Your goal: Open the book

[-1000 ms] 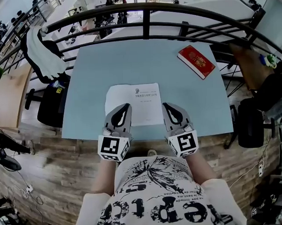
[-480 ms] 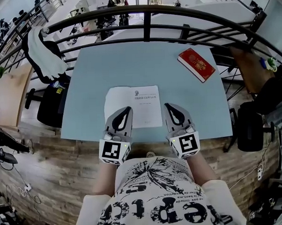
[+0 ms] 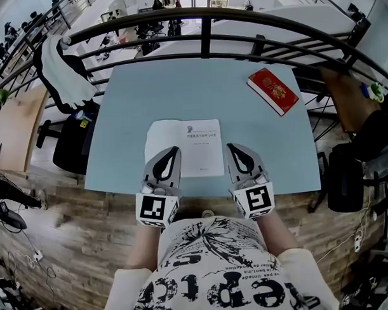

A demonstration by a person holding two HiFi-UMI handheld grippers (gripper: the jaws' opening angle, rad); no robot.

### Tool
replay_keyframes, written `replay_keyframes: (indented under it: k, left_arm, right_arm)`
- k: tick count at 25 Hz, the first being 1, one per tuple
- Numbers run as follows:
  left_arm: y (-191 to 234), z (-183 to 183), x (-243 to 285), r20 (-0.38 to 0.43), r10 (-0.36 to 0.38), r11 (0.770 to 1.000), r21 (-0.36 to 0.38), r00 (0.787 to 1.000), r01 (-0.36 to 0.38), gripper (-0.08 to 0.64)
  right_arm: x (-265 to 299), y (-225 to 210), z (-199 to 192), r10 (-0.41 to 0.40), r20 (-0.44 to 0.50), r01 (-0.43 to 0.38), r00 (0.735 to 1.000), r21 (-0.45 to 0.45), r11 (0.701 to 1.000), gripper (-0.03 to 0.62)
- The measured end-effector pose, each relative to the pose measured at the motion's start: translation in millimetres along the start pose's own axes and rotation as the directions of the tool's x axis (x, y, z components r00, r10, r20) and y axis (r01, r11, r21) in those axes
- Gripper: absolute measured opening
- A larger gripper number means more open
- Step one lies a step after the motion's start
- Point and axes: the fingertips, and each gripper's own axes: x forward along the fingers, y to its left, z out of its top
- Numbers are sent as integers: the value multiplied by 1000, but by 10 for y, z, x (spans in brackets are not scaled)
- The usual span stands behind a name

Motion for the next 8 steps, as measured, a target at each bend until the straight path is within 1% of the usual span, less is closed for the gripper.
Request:
replay_keyframes:
  k: [8]
  left_arm:
    - [8,7,26,0,0,1000,-1,1000,0,23]
  right_arm:
    - [10,-37,-3,-14,8,13,1000,10,1000,9]
